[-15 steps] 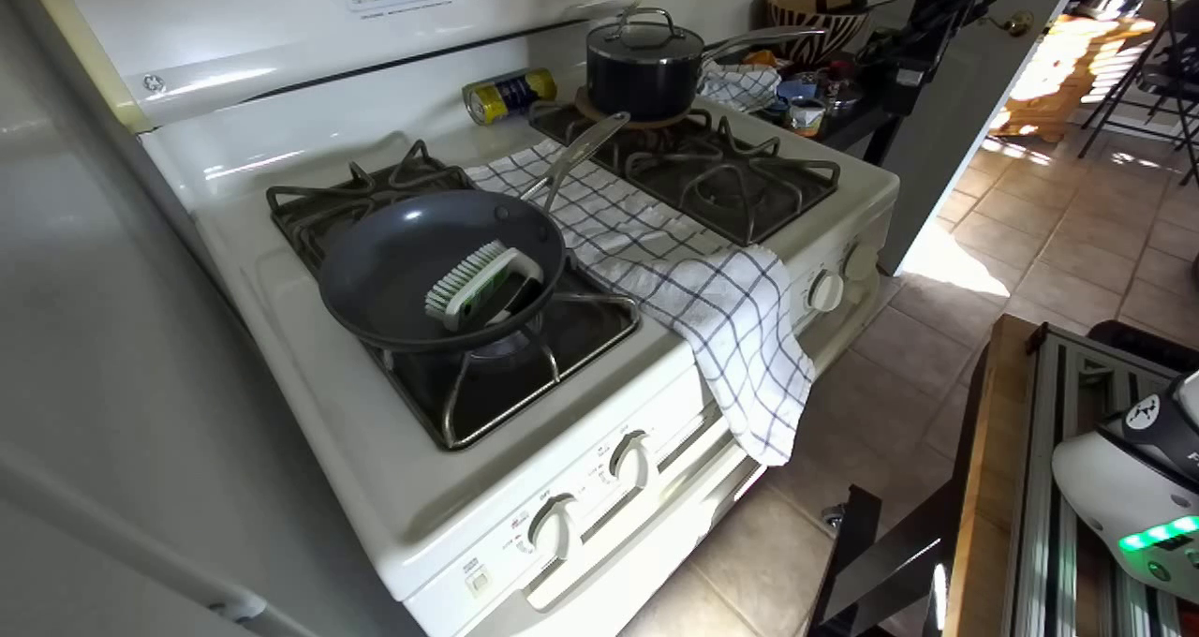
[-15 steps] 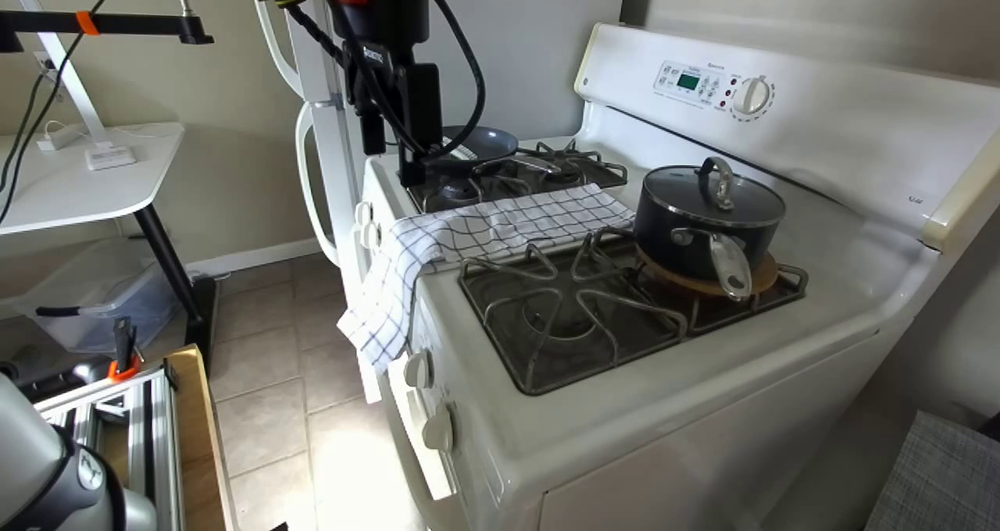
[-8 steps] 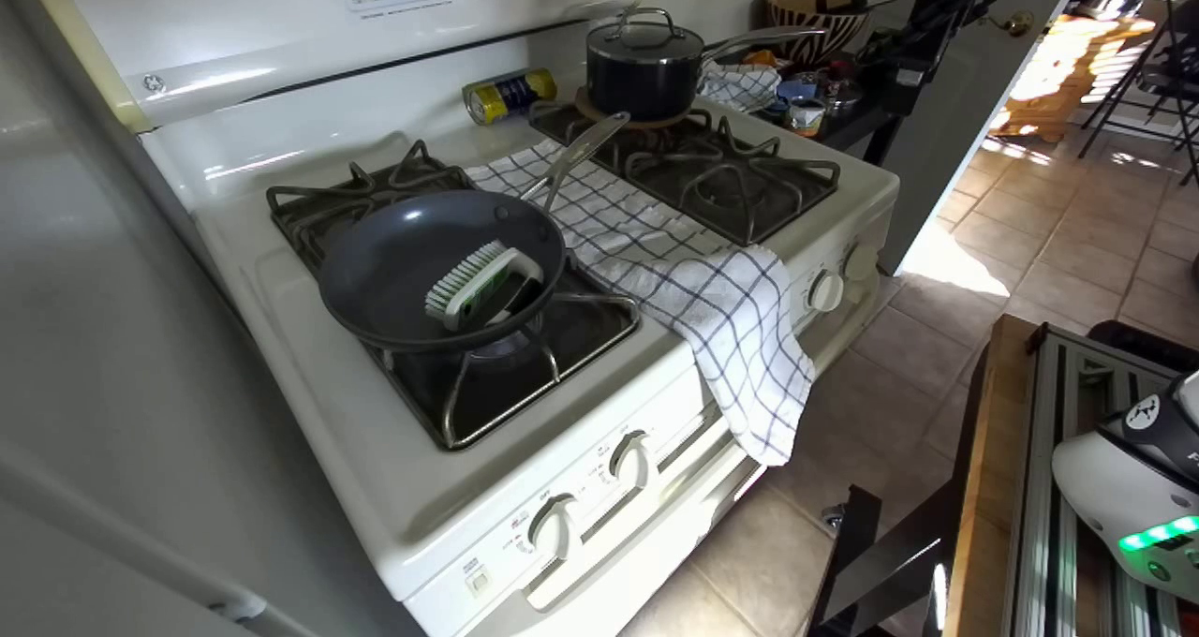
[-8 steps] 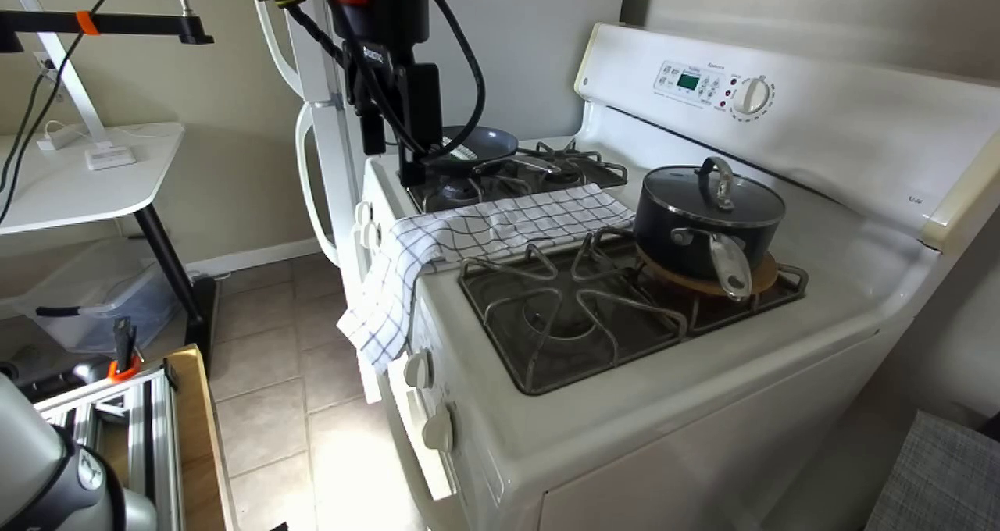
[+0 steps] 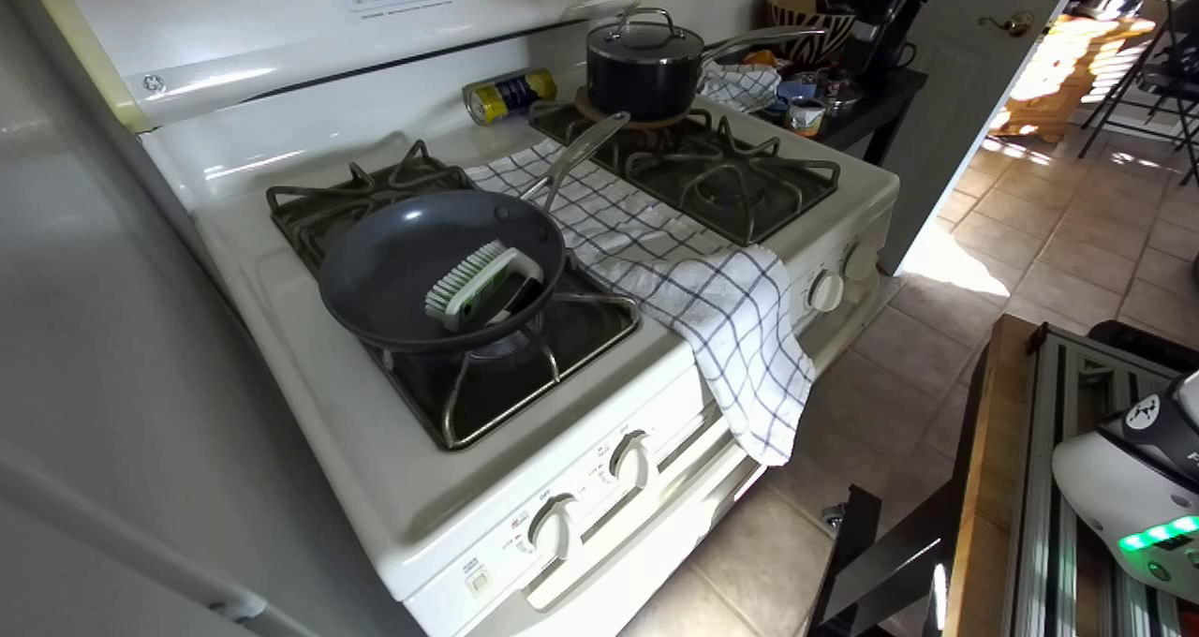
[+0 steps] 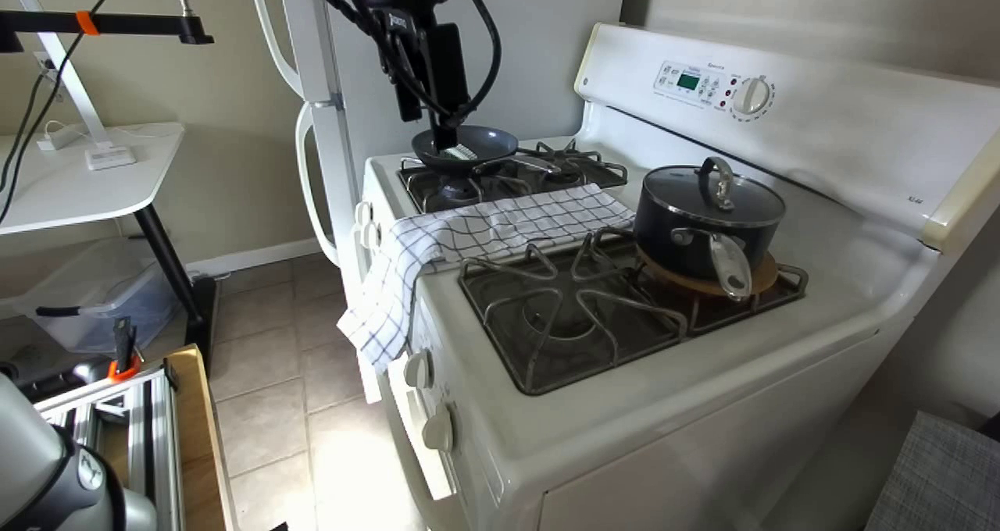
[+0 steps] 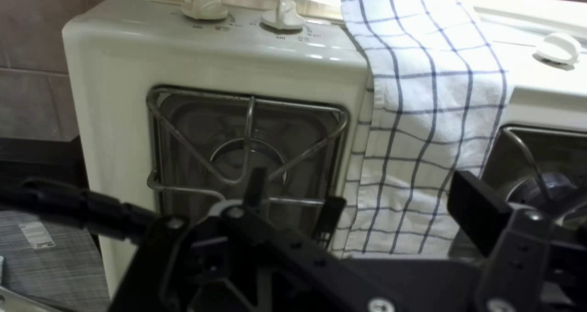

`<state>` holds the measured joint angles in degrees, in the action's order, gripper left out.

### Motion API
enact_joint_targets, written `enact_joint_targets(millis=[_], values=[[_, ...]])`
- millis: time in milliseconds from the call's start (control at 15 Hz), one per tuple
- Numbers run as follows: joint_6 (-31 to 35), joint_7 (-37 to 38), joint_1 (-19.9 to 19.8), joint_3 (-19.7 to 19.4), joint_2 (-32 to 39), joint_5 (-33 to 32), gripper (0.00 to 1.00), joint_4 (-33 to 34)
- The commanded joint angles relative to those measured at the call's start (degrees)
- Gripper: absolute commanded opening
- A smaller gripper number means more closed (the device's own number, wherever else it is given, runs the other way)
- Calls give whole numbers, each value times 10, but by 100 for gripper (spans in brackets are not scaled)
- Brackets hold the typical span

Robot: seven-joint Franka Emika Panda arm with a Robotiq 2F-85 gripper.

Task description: Pick up the gray pan and put it on the bottom right cooker on the stove

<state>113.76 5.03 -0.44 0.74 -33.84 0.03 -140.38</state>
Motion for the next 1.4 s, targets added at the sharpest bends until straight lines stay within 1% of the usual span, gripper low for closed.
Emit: enact_joint_targets(millis=[0,133,267,333,400,533,933,1000,1067,1267,1333], values=[[26,41,4,15,31,28,100,35],[40,68,10,31,50,46,100,54],[50,111,17,52,80,70,100,82],[35,126,22,60,95,80,100,100],[40,89,15,46,57,59,100,65],[40,95,18,53,69,59,100,74],[40,92,15,47,66,59,100,74],[16,159,-1,73,88,32,100,92],[16,202,-11,90,100,10,100,97],[-2,316,-14,128,147,-6,100,125],[-10,347,-8,137,169,-1,100,136]])
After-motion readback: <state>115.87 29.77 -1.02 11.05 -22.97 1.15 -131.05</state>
